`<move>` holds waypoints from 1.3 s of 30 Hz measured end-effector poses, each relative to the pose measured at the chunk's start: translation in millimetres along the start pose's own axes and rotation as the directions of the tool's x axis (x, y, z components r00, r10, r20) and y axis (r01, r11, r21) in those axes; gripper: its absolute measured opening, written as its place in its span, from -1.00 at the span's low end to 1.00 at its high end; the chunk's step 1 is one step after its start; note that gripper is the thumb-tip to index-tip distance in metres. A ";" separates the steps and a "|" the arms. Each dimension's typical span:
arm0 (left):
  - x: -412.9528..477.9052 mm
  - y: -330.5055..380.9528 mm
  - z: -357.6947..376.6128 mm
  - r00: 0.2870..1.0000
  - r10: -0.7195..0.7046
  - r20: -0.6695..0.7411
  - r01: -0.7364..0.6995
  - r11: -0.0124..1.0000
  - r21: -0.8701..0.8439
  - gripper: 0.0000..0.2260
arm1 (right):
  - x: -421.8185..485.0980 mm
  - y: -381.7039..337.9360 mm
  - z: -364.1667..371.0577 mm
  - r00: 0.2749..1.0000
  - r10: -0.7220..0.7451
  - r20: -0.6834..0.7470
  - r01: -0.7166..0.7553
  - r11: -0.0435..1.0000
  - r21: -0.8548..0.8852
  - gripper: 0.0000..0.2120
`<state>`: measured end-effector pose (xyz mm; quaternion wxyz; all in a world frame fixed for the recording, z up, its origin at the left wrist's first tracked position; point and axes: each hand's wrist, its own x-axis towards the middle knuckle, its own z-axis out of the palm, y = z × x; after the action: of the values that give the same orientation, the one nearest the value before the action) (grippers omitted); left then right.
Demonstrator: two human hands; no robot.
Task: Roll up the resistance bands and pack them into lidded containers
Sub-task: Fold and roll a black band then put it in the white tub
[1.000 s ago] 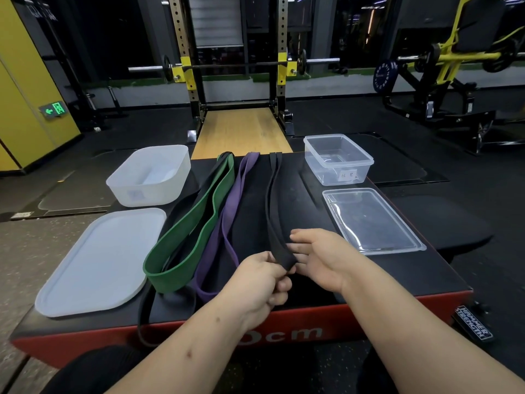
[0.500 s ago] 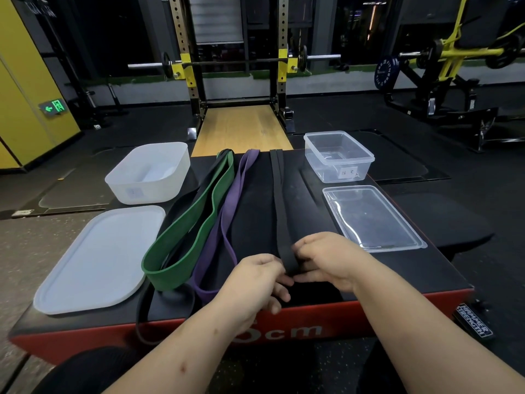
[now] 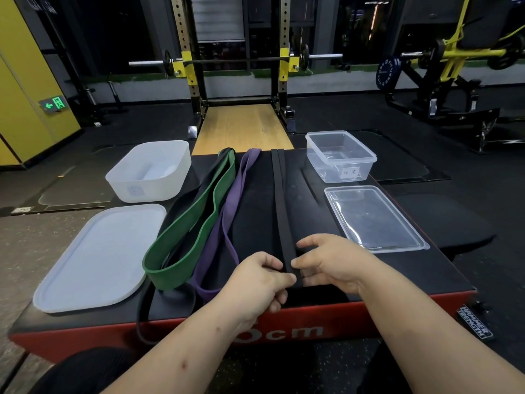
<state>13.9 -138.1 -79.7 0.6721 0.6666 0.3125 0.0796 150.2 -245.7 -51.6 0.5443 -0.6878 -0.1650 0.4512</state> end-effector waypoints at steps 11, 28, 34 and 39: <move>7.6 18.4 -0.5 0.997 0.052 0.063 -0.049 0.997 -0.056 -0.78 | 9.8 -1.2 0.6 0.996 -0.081 -0.044 0.081 0.997 -0.007 -0.88; 31.5 17.3 -10.5 0.980 0.046 0.193 -0.036 0.998 -0.054 -0.87 | 48.3 -11.6 1.2 0.980 -0.151 -0.130 0.148 0.988 -0.034 -0.72; 32.0 31.6 -15.8 0.973 -0.001 0.231 -0.035 0.988 0.151 -0.84 | 57.9 -7.7 4.8 0.982 -0.107 -0.157 0.125 0.986 0.107 -0.75; 57.0 59.2 -23.7 0.998 0.053 0.041 -0.063 0.945 0.322 -0.80 | 53.9 -3.1 4.5 0.984 -0.097 -0.152 0.122 0.979 0.163 -0.74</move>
<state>64.8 -82.4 -39.6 0.5563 0.7775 0.2910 0.0366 176.4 -203.2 -72.6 0.6359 -0.6587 -0.1239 0.3825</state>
